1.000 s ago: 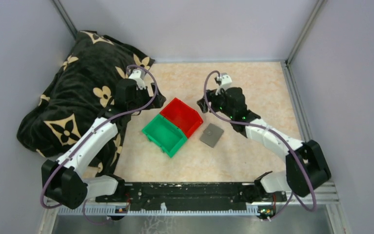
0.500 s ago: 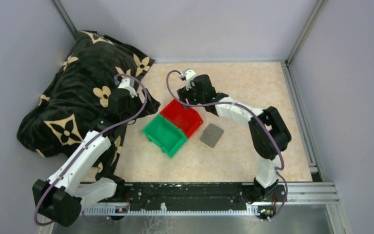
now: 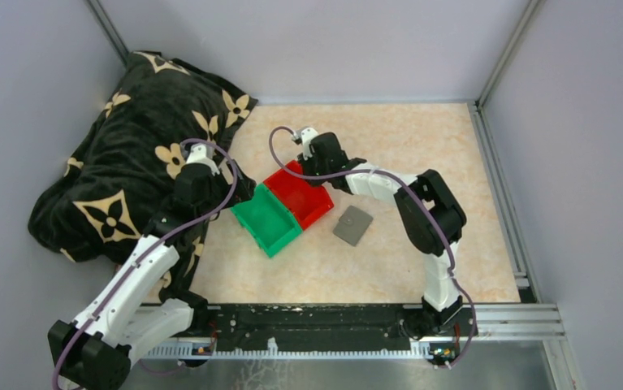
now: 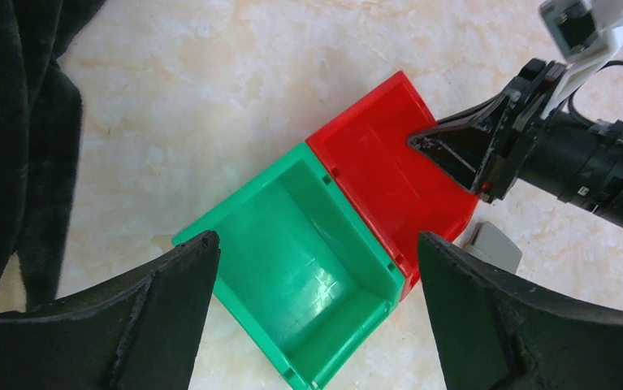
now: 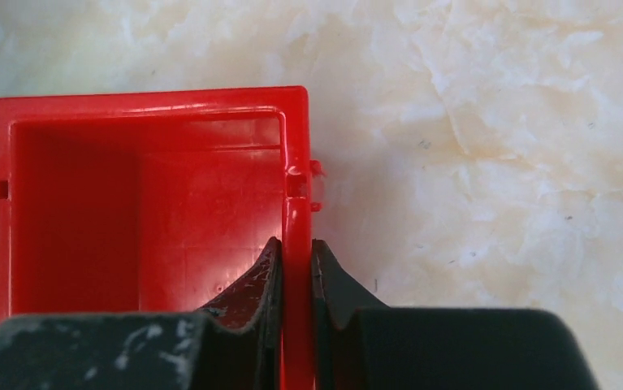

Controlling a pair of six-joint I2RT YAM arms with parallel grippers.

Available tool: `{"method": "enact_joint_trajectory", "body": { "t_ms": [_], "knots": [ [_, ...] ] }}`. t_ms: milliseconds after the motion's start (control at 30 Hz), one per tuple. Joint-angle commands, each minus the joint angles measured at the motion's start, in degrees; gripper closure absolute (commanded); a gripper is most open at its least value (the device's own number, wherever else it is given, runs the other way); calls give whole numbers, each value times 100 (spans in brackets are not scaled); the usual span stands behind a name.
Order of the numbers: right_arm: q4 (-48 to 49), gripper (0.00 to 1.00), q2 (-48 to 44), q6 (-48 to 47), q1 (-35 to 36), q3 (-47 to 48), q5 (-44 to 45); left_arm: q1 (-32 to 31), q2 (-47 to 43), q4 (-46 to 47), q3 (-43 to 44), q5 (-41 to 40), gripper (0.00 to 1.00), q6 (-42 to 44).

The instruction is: Take the credit cards out of the card holder

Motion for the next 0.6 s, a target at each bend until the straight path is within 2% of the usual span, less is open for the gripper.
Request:
{"method": "enact_joint_trajectory", "body": {
  "t_ms": [0, 33, 300, 567],
  "knots": [
    [433, 97, -435, 170, 23, 27, 636, 17, -59, -31, -89, -71, 3, 86],
    [437, 100, -512, 189, 23, -5, 891, 12, -60, -31, -99, -55, 3, 77],
    [471, 100, -902, 499, -23, -259, 2255, 9, -44, -47, -96, -58, 4, 29],
    [349, 100, -1020, 1027, -572, -414, 2260, 10, -382, 20, -463, -20, 5, -192]
  ]
}}
